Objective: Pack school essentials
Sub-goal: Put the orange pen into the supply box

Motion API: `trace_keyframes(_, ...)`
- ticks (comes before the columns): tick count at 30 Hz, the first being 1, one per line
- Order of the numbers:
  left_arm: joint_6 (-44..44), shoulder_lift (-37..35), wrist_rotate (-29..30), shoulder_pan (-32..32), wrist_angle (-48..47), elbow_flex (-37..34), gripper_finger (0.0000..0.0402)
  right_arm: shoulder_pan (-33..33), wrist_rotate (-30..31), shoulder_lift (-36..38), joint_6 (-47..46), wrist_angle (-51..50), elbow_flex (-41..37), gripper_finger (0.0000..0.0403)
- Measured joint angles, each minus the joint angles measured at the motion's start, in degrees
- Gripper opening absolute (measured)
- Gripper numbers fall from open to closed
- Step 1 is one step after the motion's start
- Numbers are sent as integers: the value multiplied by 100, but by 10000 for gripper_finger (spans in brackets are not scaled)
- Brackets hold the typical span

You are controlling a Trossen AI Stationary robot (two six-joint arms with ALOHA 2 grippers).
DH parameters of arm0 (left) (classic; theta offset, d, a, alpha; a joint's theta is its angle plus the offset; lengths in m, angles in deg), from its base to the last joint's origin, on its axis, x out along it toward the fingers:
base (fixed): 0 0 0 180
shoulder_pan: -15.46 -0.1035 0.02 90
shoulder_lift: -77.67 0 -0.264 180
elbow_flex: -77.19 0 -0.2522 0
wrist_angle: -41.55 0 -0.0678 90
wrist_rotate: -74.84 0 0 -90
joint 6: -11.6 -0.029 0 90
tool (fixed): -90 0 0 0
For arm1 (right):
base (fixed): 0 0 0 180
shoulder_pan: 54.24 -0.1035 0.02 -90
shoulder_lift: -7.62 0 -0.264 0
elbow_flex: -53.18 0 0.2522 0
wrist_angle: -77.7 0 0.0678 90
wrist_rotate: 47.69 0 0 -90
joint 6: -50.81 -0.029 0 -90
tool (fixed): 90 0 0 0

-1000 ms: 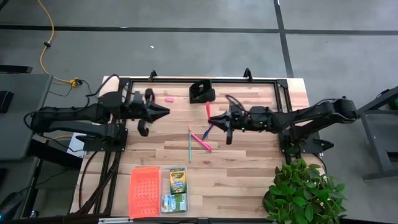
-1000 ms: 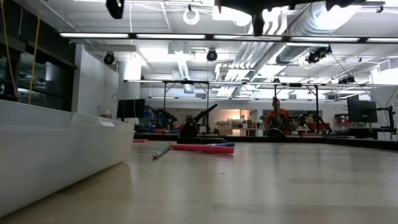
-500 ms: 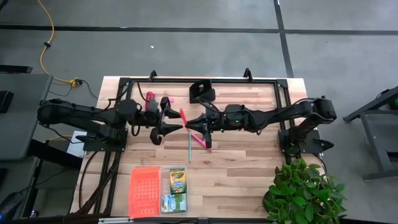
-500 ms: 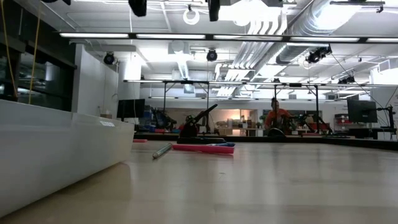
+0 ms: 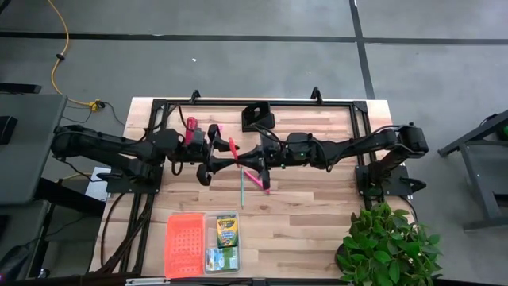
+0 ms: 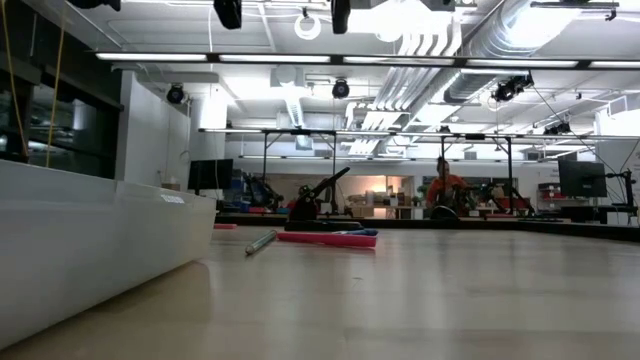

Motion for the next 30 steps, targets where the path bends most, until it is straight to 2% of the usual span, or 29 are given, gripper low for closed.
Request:
trace_keyframes(7,-2,123,-292,6,52,0,164,2,-233,0,2,156,0,1)
trace_keyframes(15,-144,122,-283,4,347,0,113,2,-233,0,2,36,0,1)
trace_keyframes(30,-214,123,-275,4,151,0,55,4,-228,0,4,57,0,1)
